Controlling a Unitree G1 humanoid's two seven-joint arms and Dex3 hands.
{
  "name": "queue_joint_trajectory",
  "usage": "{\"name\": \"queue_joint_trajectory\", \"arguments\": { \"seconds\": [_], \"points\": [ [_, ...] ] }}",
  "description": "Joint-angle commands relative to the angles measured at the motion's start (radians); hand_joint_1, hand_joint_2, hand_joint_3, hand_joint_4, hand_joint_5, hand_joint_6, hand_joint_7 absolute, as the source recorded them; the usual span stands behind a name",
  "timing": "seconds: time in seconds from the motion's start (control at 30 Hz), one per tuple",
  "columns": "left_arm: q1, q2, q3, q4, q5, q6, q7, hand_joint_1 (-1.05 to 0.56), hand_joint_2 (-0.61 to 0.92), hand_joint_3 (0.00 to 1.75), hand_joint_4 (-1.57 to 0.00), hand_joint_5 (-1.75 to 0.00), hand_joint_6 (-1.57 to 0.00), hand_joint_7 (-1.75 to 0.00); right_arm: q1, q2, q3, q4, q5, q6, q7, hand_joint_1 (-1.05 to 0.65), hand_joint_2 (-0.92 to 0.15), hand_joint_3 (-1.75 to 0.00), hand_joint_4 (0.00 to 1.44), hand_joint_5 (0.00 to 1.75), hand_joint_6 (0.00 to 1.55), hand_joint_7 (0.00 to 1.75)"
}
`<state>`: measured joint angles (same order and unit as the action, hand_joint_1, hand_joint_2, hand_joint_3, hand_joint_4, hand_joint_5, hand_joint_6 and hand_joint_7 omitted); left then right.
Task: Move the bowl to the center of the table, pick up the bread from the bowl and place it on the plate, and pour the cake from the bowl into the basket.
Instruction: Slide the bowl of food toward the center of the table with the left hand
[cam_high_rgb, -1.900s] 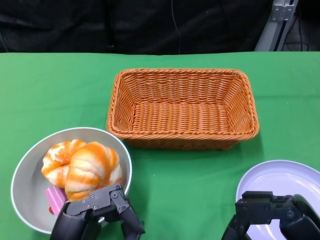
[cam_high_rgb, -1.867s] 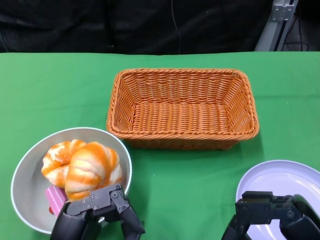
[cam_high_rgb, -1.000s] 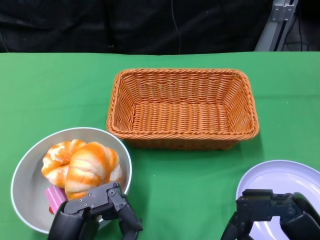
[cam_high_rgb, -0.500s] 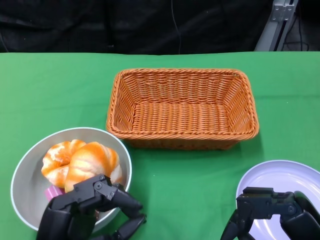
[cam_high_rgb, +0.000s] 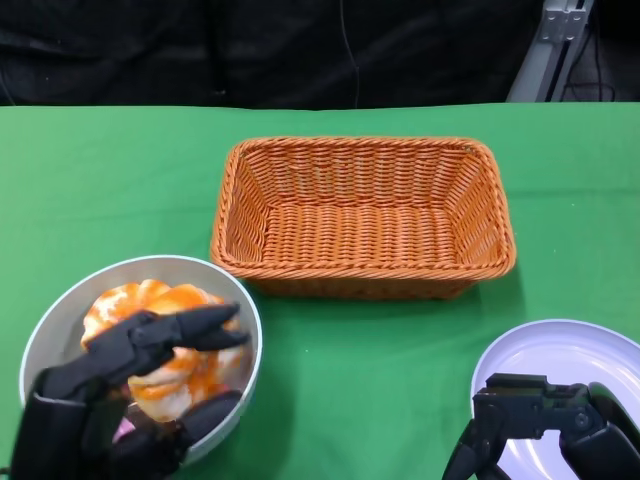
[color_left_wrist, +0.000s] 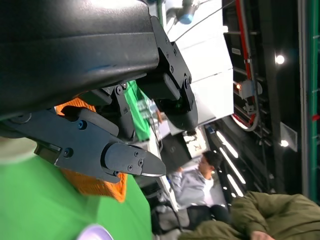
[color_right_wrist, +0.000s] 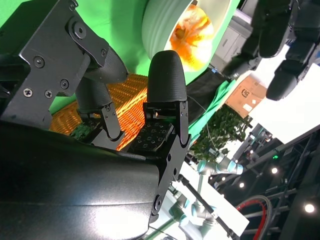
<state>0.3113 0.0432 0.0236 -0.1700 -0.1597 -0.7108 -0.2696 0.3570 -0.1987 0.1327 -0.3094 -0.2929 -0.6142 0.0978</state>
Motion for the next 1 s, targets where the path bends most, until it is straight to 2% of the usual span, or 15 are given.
{"name": "queue_joint_trajectory", "arguments": {
  "seconds": [0.03, 0.2, 0.4, 0.6, 0.73, 1.0],
  "points": [
    [-0.02, 0.023, 0.048, 0.007, 0.004, -0.003, 0.026, -0.44, 0.92, 0.18, -0.5, -0.5, -0.61, -0.11, -0.001, -0.004, -0.003, -0.002, 0.007, -0.002, -0.006, 0.06, -0.15, -1.53, 0.92, 1.47, 0.94, 1.16],
    [-0.041, 0.039, 0.115, 0.022, 0.045, -0.019, 0.05, -0.47, 0.92, 0.19, -0.43, -0.45, -0.54, -0.05, 0.001, -0.006, -0.005, -0.007, 0.009, 0.001, -0.004, 0.05, -0.15, -1.53, 0.92, 1.49, 0.95, 1.18],
    [-0.041, 0.067, 0.185, 0.018, 0.134, 0.016, 0.098, -0.56, 0.92, 0.24, -0.28, -0.35, -0.34, 0.0, 0.004, -0.007, -0.005, -0.01, 0.003, -0.001, -0.006, 0.05, -0.15, -1.53, 0.92, 1.49, 0.95, 1.18],
    [-0.062, 0.089, 0.265, 0.031, 0.269, 0.055, 0.187, -0.63, 0.92, 0.34, -0.13, -0.25, -0.27, 0.0, 0.007, -0.001, -0.003, -0.01, 0.001, 0.001, -0.01, 0.06, -0.14, -1.56, 0.93, 1.48, 0.96, 1.18],
    [-0.053, 0.116, 0.287, 0.023, 0.31, 0.103, 0.207, -0.65, 0.92, 0.4, -0.02, -0.19, -0.19, 0.0, 0.008, 0.001, -0.004, -0.007, 0.0, -0.006, -0.014, 0.07, -0.14, -1.55, 0.93, 1.48, 0.95, 1.18],
    [-0.033, 0.148, 0.299, -0.011, 0.353, 0.238, 0.221, -0.65, 0.92, 0.41, 0.0, -0.13, -0.11, 0.0, 0.004, -0.006, -0.004, -0.006, 0.002, -0.009, -0.011, 0.06, -0.13, -1.56, 0.92, 1.48, 0.95, 1.18]
  ]
}}
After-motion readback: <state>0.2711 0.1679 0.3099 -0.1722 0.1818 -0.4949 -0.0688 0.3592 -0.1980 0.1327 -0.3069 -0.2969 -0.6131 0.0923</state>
